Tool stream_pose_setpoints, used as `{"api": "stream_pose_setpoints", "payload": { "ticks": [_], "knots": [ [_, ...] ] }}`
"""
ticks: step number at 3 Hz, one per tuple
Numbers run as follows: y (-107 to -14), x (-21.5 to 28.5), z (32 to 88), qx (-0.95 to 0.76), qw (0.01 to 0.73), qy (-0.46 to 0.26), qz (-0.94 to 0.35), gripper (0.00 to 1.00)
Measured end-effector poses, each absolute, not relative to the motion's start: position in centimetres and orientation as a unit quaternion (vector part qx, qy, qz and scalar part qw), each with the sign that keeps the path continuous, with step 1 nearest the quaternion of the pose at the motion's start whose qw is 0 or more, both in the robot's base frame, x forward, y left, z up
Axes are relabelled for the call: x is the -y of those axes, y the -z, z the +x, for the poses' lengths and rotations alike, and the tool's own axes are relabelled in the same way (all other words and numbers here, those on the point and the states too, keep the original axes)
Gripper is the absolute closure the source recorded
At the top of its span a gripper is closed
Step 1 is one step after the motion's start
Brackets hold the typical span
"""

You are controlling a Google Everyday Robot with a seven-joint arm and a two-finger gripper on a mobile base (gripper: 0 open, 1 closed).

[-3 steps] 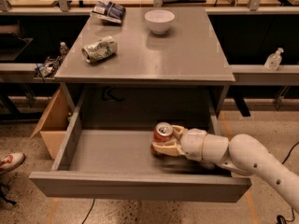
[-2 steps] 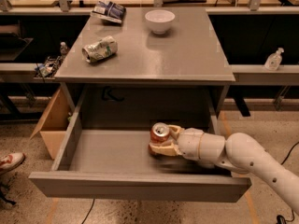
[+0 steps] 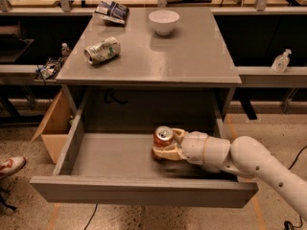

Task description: Place coke can into top drawer

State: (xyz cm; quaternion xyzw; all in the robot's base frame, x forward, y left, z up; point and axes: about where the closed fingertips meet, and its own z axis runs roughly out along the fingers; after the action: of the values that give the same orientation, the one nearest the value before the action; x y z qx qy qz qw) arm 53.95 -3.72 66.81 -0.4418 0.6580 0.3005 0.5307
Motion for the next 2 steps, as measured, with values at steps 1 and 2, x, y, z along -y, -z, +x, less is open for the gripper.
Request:
{"api": "stream_pose_setpoints", "payload": {
  "ticks": [1,2],
  "knots": [
    [-66.82,3.54,53.91,-0.657,0.53,-0.302,-0.443,0.36],
    [-66.82,3.35,53.88,-0.656,0.53,-0.303,-0.444,0.12]
  ]
}}
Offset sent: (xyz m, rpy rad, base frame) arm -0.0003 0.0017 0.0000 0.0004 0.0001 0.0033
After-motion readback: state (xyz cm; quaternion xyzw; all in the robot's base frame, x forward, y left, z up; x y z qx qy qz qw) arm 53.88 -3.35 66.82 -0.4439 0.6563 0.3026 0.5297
